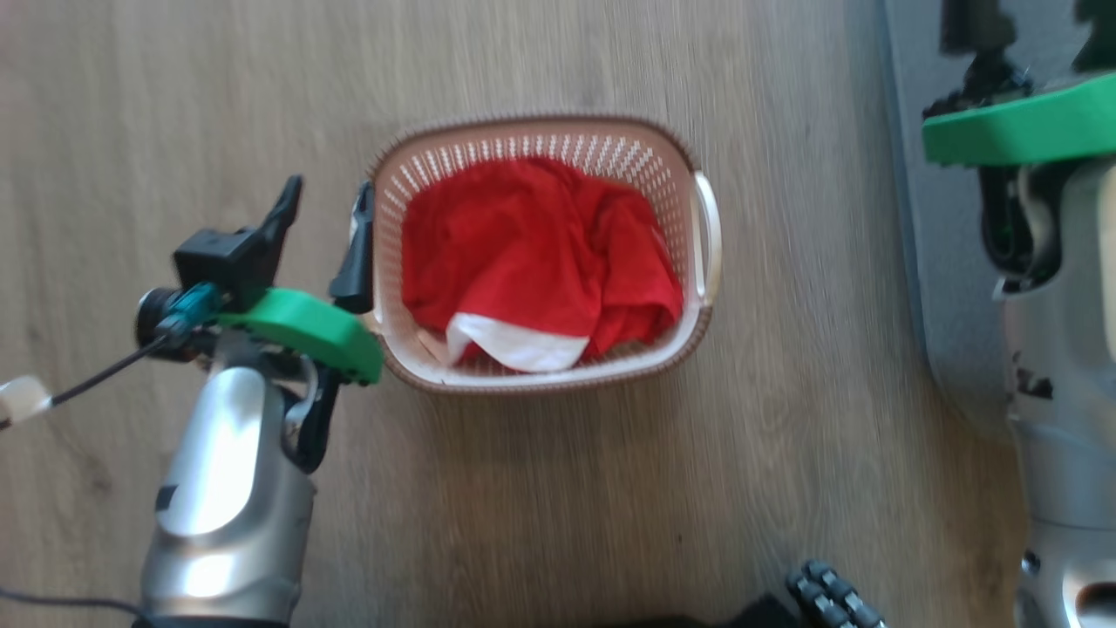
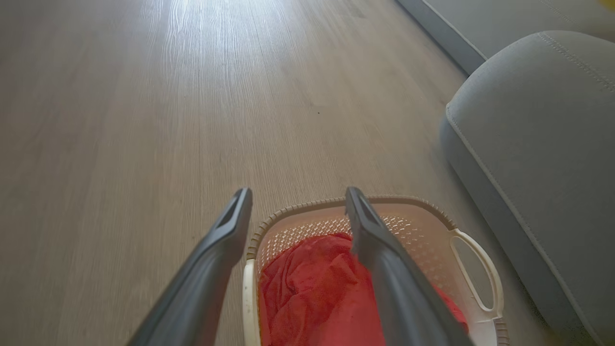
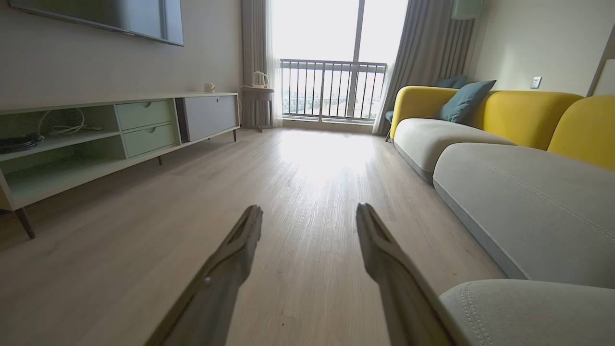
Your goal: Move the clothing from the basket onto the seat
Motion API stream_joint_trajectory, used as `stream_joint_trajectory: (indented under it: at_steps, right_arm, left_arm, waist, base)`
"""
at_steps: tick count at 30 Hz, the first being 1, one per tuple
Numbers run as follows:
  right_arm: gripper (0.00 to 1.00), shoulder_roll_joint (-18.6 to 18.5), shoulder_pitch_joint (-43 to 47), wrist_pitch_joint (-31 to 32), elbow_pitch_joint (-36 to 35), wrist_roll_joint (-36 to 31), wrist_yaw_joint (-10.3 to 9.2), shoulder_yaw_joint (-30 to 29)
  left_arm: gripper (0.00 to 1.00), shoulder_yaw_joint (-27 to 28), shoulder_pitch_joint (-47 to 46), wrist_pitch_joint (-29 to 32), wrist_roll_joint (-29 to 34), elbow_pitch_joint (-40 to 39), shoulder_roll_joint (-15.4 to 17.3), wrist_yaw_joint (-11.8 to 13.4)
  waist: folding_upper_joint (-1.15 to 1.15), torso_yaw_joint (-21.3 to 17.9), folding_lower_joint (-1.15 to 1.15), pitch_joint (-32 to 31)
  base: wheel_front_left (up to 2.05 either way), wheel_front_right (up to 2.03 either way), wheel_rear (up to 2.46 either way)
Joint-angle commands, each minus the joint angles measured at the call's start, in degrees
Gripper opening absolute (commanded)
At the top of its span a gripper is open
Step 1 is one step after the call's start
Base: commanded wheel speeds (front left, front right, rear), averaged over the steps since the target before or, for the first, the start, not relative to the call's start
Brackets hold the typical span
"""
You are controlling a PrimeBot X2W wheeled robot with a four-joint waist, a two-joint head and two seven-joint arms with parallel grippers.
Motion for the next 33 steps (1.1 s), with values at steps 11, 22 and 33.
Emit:
stream_joint_trajectory:
  at_steps: [11,22,33]
  right_arm:
    - [1.0,1.58,-5.22,-0.37,-6.53,-0.83,-0.01,1.03]
    - [1.0,4.9,-10.03,-0.37,-11.45,-0.14,-0.01,3.68]
    - [1.0,6.32,-8.88,-0.37,-14.28,0.76,-0.01,3.38]
  left_arm:
    - [1.0,-9.7,-7.53,-0.56,-3.63,5.5,0.9,-0.07]
    - [1.0,-13.77,-17.23,-0.56,0.42,15.07,0.93,0.15]
    - [1.0,-13.84,-23.46,-0.56,5.5,22.12,3.11,2.68]
  waist:
    - [0.0,-4.07,-0.01,14.55]
    - [0.0,-8.97,-0.01,23.04]
    - [0.0,-12.62,-0.01,27.32]
  base:
    - [0.0,0.0,0.0]
    - [0.0,0.0,0.0]
    - [0.0,0.0,0.0]
